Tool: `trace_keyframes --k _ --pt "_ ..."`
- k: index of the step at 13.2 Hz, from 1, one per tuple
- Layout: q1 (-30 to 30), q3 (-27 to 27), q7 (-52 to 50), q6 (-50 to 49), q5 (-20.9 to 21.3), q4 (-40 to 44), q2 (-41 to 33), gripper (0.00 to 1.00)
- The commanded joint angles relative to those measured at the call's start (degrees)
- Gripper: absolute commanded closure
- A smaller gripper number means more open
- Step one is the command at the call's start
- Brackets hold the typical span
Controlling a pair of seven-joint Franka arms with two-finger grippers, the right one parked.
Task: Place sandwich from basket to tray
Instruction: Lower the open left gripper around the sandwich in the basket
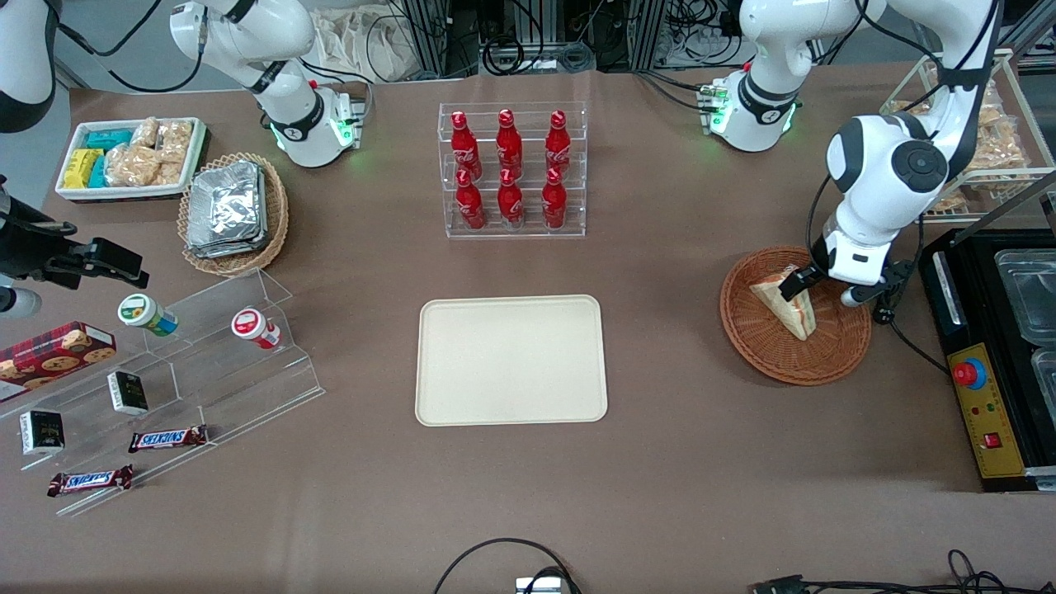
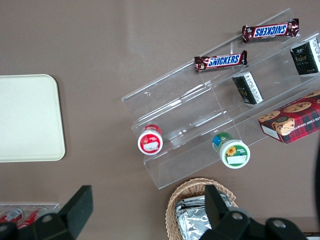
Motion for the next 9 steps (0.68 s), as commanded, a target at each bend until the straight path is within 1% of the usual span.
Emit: trace_keyframes --k 1,9 --pt "0.28 -0.2 -2.15 3.43 -0.11 -0.94 1.21 0.0" --pt "-0.07 -0.29 -5.84 10.64 -0.11 -3.31 4.64 0.0"
